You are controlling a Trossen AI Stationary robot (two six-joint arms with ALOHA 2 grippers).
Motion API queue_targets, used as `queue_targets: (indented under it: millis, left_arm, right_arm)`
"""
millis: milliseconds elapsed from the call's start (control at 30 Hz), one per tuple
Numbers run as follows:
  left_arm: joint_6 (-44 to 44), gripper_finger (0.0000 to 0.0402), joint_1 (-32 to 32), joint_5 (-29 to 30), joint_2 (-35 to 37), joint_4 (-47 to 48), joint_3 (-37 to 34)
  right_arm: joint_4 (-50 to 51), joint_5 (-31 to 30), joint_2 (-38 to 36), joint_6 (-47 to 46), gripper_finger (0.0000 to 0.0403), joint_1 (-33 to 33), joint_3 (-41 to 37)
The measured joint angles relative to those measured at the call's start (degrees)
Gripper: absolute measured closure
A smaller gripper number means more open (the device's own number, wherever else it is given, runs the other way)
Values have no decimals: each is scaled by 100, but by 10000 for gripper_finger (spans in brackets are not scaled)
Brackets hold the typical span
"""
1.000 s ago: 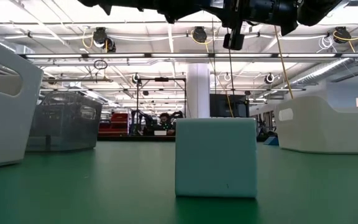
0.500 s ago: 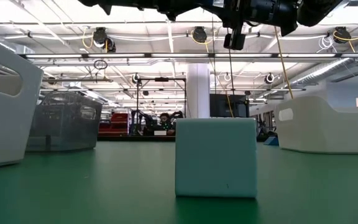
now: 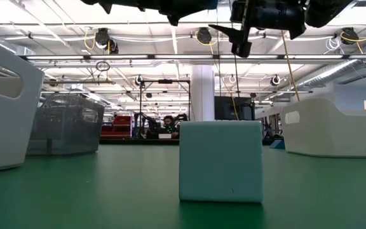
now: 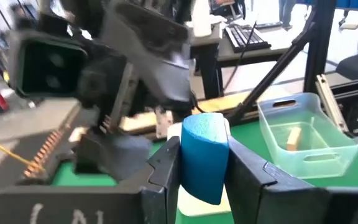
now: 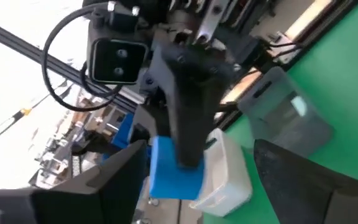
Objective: Sort & place blocks by color
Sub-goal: Put the right blue block into the gray bin
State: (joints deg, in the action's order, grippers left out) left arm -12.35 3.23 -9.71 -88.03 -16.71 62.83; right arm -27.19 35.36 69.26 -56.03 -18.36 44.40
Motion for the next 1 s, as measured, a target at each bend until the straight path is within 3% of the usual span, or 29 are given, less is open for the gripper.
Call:
queue_targets:
  millis: [267, 533, 767, 1000]
  left_arm:
    - [1002, 313, -18, 160, 289, 824, 13]
    - [1681, 310, -225, 515, 1171, 2853, 7]
    - [3470, 312, -1002, 478, 1796, 4970, 1]
    - [5168, 313, -2491, 443, 1685, 5643, 4]
  right_arm:
    - [1593, 87, -682, 866, 121, -680, 0]
    - [3157, -138, -1072, 1686, 122, -1017, 0]
    - [4761, -1256, -1094, 2568, 122, -1049, -2]
    - [6034, -2617, -1094, 3717, 122, -1045, -4]
